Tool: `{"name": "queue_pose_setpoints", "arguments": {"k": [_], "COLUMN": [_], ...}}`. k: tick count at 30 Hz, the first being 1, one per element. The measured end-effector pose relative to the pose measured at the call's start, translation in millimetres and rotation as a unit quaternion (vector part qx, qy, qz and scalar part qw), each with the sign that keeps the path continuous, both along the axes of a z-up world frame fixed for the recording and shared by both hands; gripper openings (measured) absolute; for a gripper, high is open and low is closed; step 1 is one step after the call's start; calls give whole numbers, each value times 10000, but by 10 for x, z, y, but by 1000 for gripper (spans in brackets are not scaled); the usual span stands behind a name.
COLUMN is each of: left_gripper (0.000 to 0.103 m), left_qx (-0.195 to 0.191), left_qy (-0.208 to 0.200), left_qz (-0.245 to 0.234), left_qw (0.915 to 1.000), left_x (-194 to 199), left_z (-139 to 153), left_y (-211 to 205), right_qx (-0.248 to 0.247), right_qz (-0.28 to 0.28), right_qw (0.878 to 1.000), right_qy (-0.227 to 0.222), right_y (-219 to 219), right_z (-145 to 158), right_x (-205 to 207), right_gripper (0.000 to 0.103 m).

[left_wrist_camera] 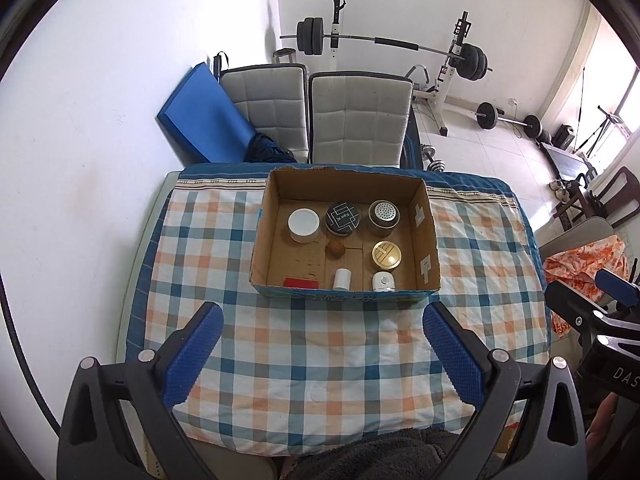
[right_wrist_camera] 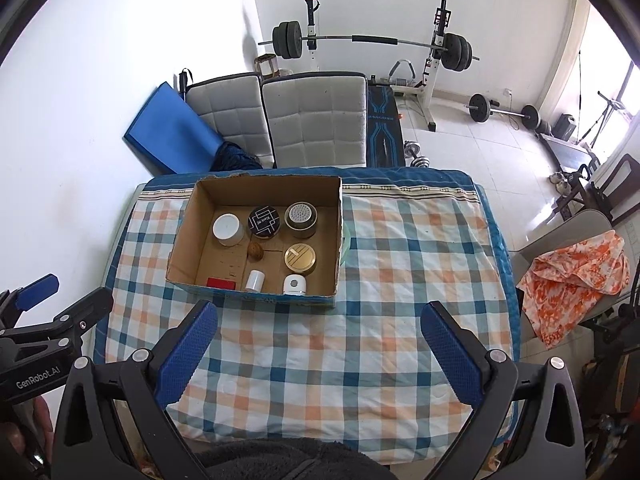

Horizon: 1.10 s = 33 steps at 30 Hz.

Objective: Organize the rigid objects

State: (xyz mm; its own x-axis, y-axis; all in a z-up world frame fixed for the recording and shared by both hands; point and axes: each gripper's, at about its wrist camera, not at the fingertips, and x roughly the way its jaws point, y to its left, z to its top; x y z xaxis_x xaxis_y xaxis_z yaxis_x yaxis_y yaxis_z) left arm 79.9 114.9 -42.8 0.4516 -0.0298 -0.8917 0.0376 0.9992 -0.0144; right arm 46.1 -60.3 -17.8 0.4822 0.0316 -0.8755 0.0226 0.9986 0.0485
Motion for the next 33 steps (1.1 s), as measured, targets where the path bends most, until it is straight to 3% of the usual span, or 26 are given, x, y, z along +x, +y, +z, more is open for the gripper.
{"name": "queue_pose_setpoints", "arguments": {"k": [33], "left_gripper": [103], "left_qx": [26], "left_qy": [-157], "left_qz": [-12], "left_qw": [9999], "left_x": [56], "left_z": [132], "left_y": [-26], "right_qx": [-57], "right_qz": [-115], "right_qw": [9998], "right_qy": [-173], "right_y": [-73], "right_z": [80], "right_x": [4], "right_gripper": [103]}}
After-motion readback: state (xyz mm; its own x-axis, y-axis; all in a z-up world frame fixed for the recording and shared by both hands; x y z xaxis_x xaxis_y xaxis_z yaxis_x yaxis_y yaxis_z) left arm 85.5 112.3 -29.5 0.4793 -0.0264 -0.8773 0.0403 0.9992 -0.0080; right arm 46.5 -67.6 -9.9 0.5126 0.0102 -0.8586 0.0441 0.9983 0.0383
